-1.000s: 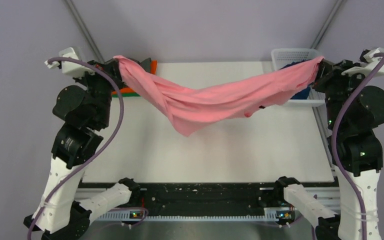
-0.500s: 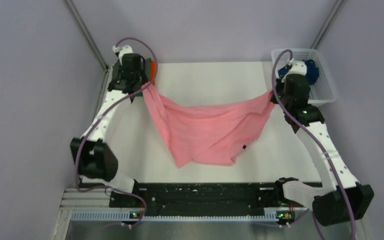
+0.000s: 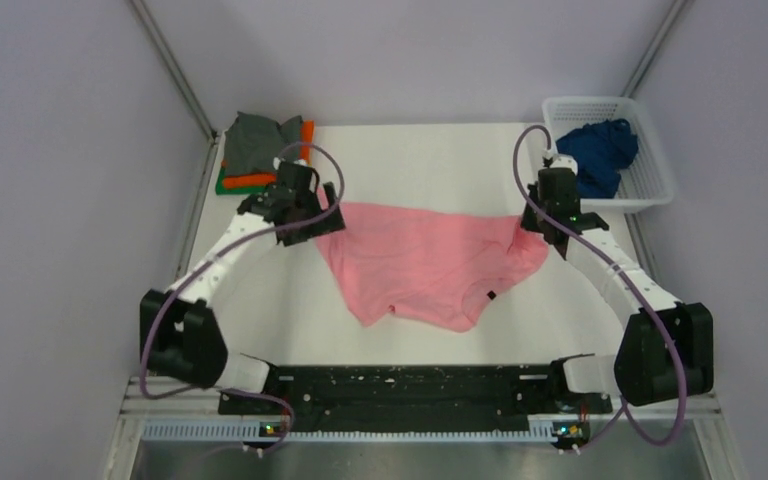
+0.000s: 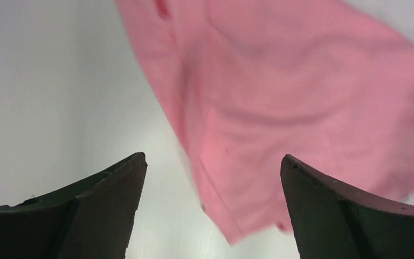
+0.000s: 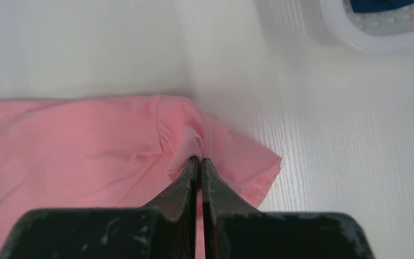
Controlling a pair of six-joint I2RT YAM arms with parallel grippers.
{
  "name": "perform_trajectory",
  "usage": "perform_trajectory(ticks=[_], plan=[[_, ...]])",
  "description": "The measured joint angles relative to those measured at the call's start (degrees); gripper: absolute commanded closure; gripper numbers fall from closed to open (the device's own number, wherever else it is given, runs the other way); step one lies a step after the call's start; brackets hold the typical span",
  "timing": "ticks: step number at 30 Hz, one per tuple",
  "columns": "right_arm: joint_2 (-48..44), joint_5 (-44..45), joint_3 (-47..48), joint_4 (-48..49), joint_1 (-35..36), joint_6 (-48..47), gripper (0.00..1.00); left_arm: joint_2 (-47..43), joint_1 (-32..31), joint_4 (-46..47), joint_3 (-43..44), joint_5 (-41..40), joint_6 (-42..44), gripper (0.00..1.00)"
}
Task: Fold and stack the t-shirts
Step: Flatten out the tshirt
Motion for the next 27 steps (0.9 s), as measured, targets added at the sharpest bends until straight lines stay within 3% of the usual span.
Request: perform_trajectory(ticks=[3, 6, 12, 17, 21, 27], plan=[[-1.36, -0.83, -3.23, 0.33, 0.0, 0.83, 1.0, -11.65, -11.85, -1.36, -7.58, 1.55, -2.67, 0.07], [-2.21, -1.86, -5.57, 0.24, 0.0, 1.51, 1.0, -15.34, -21.88, -3.43, -13.44, 4.39, -6.78, 0.18], [-2.34, -3.5, -6.54, 0.07, 0.0, 1.66, 1.0, -13.7, -30.49, -7.34, -23.12, 6.8, -14.82, 0.38], [-2.32, -4.55, -6.54, 0.17, 0.0, 1.92, 1.0, -7.63, -32.96, -5.79, -23.37, 6.25, -17.9, 0.43], [-2.32, -4.83, -6.54, 0.17, 0.0, 1.99, 1.0, -2.36, -32.94, -3.3, -23.12, 4.42, -19.23, 0.53], [-2.34, -4.92, -6.54, 0.15, 0.0, 1.97, 1.0, 1.49, -32.94, -1.44, -20.33, 1.86, -20.52, 0.57]])
